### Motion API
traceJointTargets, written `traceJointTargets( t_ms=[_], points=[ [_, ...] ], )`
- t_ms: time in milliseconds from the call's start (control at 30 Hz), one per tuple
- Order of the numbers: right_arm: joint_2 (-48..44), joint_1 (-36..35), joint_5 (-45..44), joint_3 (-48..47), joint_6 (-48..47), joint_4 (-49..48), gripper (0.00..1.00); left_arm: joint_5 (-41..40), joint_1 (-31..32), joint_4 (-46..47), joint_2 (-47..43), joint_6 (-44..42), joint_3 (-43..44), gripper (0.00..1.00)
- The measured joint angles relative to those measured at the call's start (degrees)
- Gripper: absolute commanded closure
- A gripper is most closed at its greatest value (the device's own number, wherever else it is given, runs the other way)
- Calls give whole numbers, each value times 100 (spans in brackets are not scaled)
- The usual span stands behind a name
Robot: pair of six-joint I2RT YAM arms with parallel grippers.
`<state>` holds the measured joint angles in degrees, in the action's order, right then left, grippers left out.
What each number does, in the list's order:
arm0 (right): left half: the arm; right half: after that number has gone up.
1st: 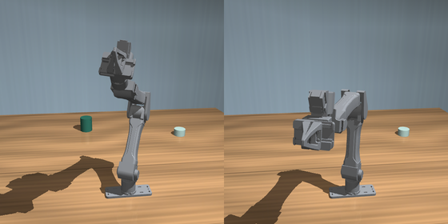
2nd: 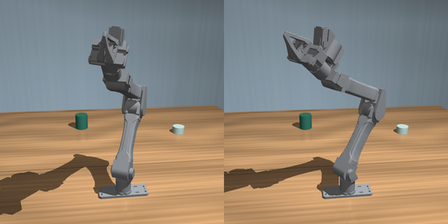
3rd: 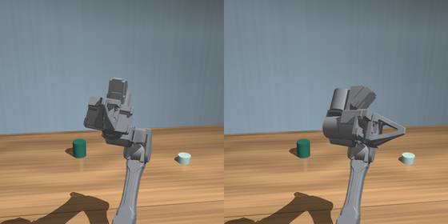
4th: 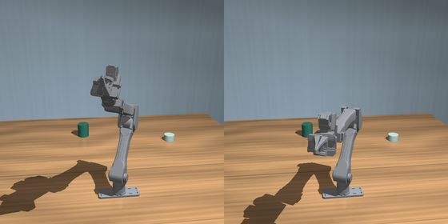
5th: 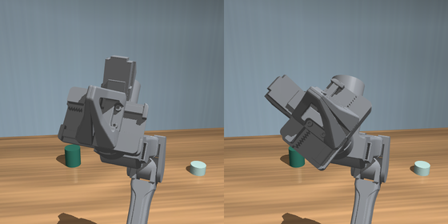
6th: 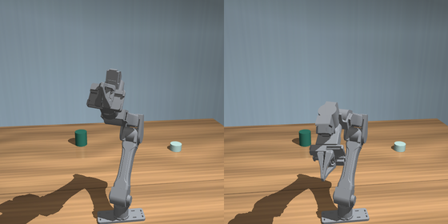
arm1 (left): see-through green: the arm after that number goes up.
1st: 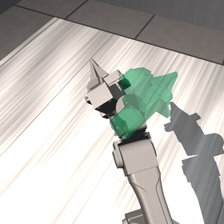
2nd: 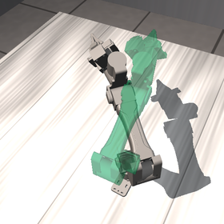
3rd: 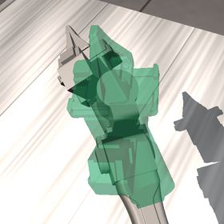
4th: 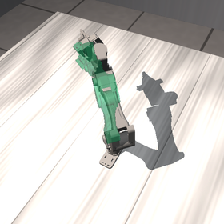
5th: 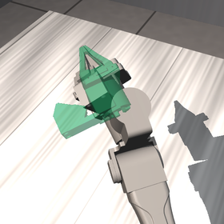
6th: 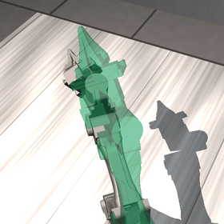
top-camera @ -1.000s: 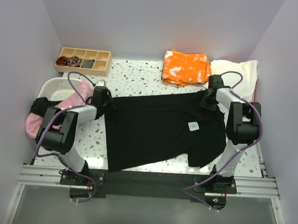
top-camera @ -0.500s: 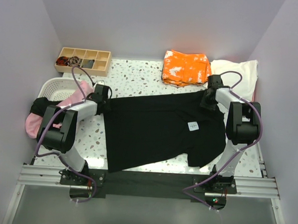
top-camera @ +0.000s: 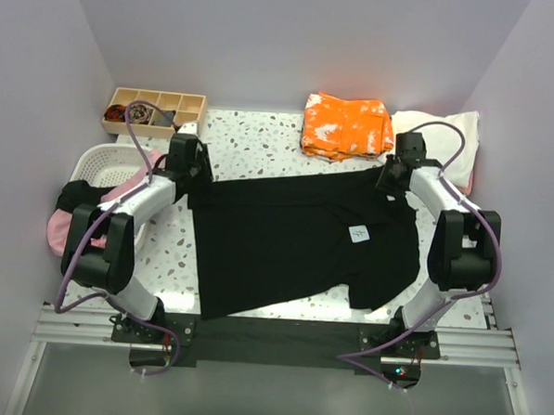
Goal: Fold and stack the t-shirts
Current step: Fold the flattened tshirt in 1/3 of the way
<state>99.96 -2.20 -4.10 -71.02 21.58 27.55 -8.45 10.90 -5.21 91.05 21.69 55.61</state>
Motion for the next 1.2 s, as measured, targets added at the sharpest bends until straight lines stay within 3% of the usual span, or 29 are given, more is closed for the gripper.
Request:
traceJointTargets(
  t_ms=[200,467,767,1000,1200],
  points=[
    [-256,2,-367,-212,-2,-20,71,1189,2,964,374,186,179,55],
    [426,2,-164,-323,72,-356,72,2194,181,1589,1628,544,181,57],
    [1880,2,-4,-1381,81,-389,73,2087,299,1700,1766,573,173,57],
    [1867,-4,-315,-1377,90,-208,74,1655,138,1169,1993,234,730,57],
    [1311,-4,-442,-605,90,-118,74,1296,-337,584,2710,-240,1928,57]
  ],
)
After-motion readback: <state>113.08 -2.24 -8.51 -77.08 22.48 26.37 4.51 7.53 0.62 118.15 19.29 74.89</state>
